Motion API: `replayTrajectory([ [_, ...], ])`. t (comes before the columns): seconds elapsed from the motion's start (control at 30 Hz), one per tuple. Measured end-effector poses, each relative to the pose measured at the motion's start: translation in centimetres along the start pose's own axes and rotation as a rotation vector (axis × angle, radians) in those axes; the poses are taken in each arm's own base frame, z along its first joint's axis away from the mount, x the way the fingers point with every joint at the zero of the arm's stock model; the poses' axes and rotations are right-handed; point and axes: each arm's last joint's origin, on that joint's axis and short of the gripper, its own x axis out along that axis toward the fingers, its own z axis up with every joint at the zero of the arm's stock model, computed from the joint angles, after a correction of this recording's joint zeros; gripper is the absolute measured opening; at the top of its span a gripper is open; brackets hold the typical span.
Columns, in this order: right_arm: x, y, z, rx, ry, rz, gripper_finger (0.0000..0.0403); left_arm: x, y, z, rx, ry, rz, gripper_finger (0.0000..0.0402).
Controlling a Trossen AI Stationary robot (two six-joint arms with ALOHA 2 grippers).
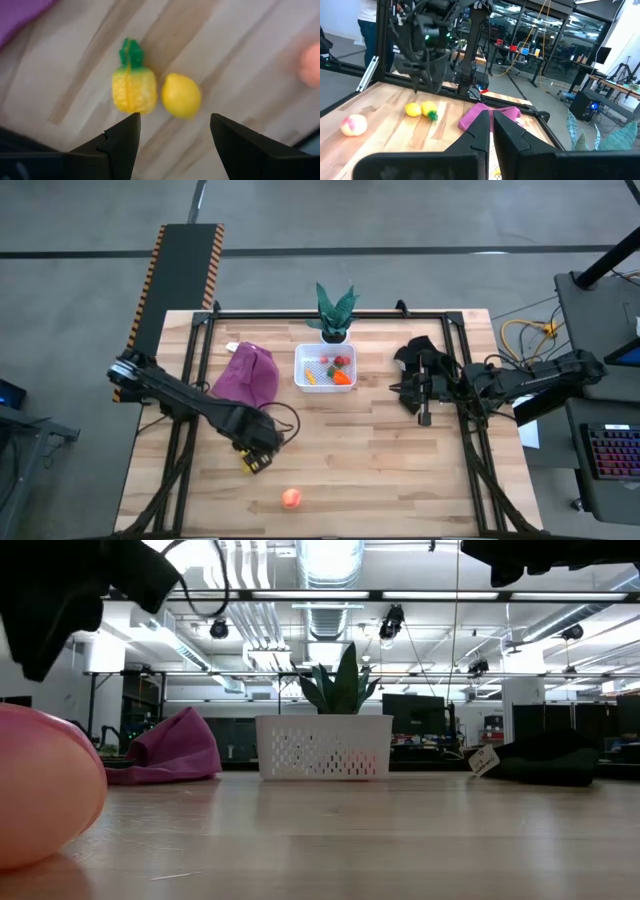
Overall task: Build produce basket
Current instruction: Put the lemon into the white basket
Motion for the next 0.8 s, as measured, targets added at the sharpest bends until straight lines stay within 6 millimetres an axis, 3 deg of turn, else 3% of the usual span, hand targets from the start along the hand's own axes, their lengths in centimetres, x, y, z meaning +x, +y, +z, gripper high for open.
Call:
replayTrajectory([
  [0.17,0.0,0.0,0.0,0.04,0.001,0.0,0.0013,-1.4,0.7,0.0,-0.044,-0.016,-0.08,0.0233],
  [0.3,0.0,0.0,-0.1,0.051,0.007,0.002,0.0013,-1.6,0.8,0.3,-0.051,-0.03,-0.108,0.0263],
  [0.47,0.0,0.0,-0.1,0.052,0.007,0.002,0.0013,-0.7,-0.1,0.9,-0.135,-0.005,-0.127,0.0299],
  [0.53,0.0,0.0,-0.1,0.055,0.011,0.003,0.0013,0.0,-0.4,1.1,-0.214,0.008,-0.107,0.03],
  [0.8,0.0,0.1,-0.3,0.065,0.036,0.009,0.0013,2.2,-2.1,0.3,-0.255,0.027,-0.048,0.0283],
])
